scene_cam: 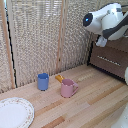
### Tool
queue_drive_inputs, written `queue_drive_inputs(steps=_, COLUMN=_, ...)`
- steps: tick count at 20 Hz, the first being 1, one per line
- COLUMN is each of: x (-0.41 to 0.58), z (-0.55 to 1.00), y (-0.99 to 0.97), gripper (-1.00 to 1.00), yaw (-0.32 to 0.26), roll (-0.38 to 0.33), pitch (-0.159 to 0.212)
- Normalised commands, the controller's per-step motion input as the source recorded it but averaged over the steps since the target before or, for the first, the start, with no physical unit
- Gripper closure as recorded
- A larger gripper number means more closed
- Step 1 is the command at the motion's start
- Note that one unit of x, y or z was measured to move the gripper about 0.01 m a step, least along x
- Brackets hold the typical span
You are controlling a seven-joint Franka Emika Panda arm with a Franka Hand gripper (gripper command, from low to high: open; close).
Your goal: Propose to navigate your clamp on the clench of the first drawer. Use gentle force to register to the cabinet. Send posterior your swing mandate till over it lurks, a cup of pink essence. Fortify your grip after aiming concentric with the pink cup’s periphery. Manoeuvre the pink towards the cabinet's top. Drop your compression till the cup is resting inside.
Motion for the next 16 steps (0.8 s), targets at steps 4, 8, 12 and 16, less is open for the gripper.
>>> queue_drive_inputs(steps=4, x=0.119, z=-0.13, y=1.00, gripper=1.00, yaw=0.000, roll=-0.001, pitch=0.065)
queue_drive_inputs(steps=8, x=0.061, z=-0.10, y=1.00, gripper=1.00, yaw=0.000, roll=-0.023, pitch=0.051)
queue_drive_inputs(steps=12, x=0.087, z=-0.05, y=0.74, gripper=1.00, yaw=0.027, roll=-0.053, pitch=0.022)
queue_drive_inputs(steps=16, x=0.044, z=0.00, y=-0.01, gripper=-1.00, yaw=0.077, roll=0.035, pitch=0.031)
